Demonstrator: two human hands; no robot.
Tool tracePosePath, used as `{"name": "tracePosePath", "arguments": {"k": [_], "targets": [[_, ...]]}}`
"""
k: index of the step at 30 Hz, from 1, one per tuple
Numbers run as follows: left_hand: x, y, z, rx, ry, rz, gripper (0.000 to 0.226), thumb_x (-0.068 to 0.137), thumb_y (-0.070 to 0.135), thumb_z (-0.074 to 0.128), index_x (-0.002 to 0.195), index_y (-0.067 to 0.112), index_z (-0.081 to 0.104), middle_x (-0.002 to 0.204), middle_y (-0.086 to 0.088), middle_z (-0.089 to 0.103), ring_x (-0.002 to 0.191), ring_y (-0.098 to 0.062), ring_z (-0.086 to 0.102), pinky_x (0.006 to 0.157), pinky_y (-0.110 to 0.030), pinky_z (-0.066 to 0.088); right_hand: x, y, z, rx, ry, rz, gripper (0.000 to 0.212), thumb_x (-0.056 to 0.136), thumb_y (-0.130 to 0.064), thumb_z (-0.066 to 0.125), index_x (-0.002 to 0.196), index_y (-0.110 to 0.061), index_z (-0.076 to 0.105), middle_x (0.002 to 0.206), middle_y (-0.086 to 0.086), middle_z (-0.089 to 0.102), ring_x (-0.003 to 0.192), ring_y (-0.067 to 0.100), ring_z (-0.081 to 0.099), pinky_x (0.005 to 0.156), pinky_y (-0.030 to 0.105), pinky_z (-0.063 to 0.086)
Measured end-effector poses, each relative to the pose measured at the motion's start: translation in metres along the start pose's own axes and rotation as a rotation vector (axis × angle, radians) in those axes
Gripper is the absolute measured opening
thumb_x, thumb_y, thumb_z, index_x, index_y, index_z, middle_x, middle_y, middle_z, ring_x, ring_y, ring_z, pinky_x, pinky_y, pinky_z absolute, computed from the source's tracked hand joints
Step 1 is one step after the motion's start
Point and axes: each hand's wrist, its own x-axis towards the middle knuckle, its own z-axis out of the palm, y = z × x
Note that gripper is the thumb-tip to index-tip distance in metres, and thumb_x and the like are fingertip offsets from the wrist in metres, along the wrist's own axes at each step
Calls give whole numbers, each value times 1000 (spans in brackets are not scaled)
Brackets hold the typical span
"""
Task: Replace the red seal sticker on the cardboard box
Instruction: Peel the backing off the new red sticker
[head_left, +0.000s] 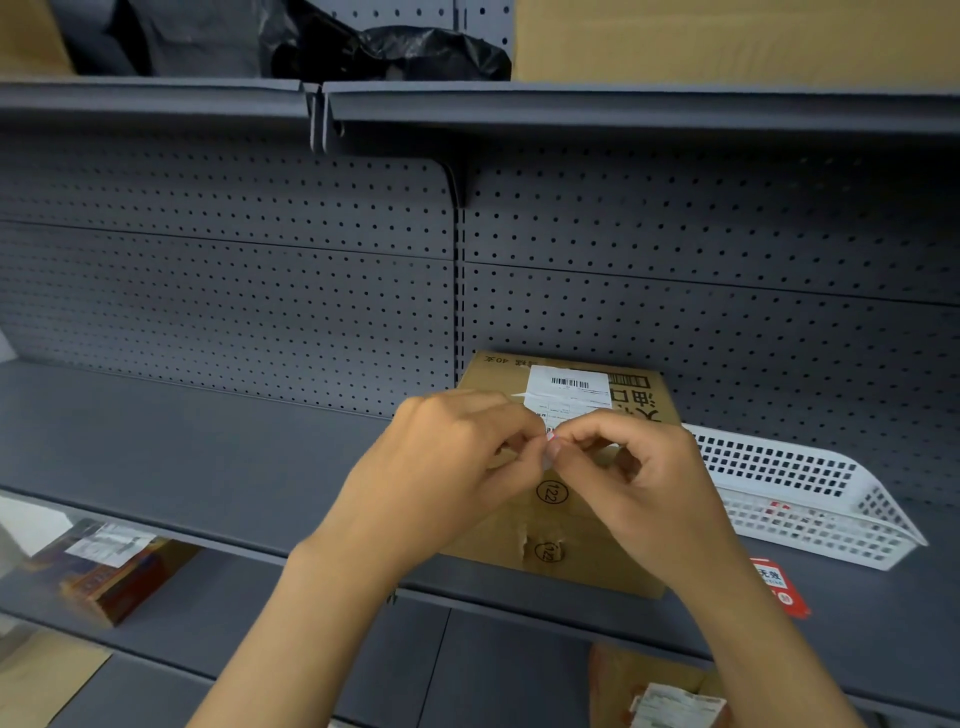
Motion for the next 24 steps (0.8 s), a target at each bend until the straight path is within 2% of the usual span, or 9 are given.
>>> {"name": "tracePosePath", "arguments": {"k": [3, 6, 10, 12, 14, 15, 18, 20, 24], "targets": [[-3, 1, 4, -31, 9, -46, 14, 89, 32, 67, 80, 23, 72, 72, 11, 69, 62, -9, 65, 52, -33, 54, -1, 1, 2, 3, 6, 18, 15, 89, -6, 74, 80, -17, 79, 72, -11, 74, 64, -5, 63, 59, 3, 40], [-5, 2, 7, -203, 8, -195, 16, 87, 37, 63, 82, 25, 73, 76, 10, 71, 67, -9, 68, 62, -33, 57, -1, 2, 2, 45, 20, 34, 15, 89, -8, 73, 79, -18, 77, 75, -9, 75, 68, 2, 65, 60, 8, 43], [-7, 6, 11, -382, 45, -389, 11, 86, 26, 69, 76, 25, 73, 75, 10, 72, 73, -9, 69, 65, -14, 52, -1, 2, 3, 106, 33, 60, 15, 90, -12, 69, 76, -18, 73, 75, 2, 75, 73, 20, 70, 65, 38, 56], [-5, 7, 12, -431, 65, -477, 13, 87, 21, 70, 74, 25, 72, 73, 10, 72, 70, -7, 68, 64, -8, 47, -1, 2, 3, 155, 59, 97, 13, 85, -18, 62, 73, -17, 68, 73, 5, 74, 71, 16, 69, 60, 29, 53], [-4, 6, 15, -494, 72, -550, 14, 88, 24, 69, 75, 25, 72, 74, 7, 74, 68, -11, 68, 63, -15, 50, 0, 2, 2, 228, 99, 147, 13, 82, -18, 57, 71, -14, 62, 73, 7, 73, 68, 7, 69, 58, 16, 48], [-4, 5, 17, -531, 72, -585, 15, 89, 27, 69, 75, 25, 72, 74, 2, 74, 71, -19, 70, 66, -24, 56, 1, 4, 1, 244, 116, 169, 13, 81, -18, 55, 71, -14, 61, 73, 5, 73, 68, 8, 69, 58, 16, 47], [-3, 3, 20, -595, 95, -673, 17, 87, 41, 63, 78, 28, 70, 79, -13, 74, 79, -39, 68, 77, -51, 59, 3, 11, -2, 226, 163, 235, 13, 80, -21, 52, 71, -15, 60, 70, 1, 73, 71, 19, 71, 57, 30, 47], [0, 1, 21, -579, 102, -706, 18, 87, 43, 61, 79, 29, 69, 78, -14, 73, 81, -41, 67, 80, -56, 57, 6, 15, -4, 219, 188, 277, 15, 79, -23, 50, 72, -14, 59, 70, 1, 73, 70, 20, 71, 57, 34, 47], [5, -6, 24, -531, 84, -748, 17, 93, 29, 61, 78, 27, 69, 78, -9, 76, 83, -35, 70, 82, -53, 58, 12, 24, -11, 188, 233, 332, 17, 86, -20, 52, 70, -19, 60, 68, -4, 71, 68, 18, 71, 55, 31, 47]]}}
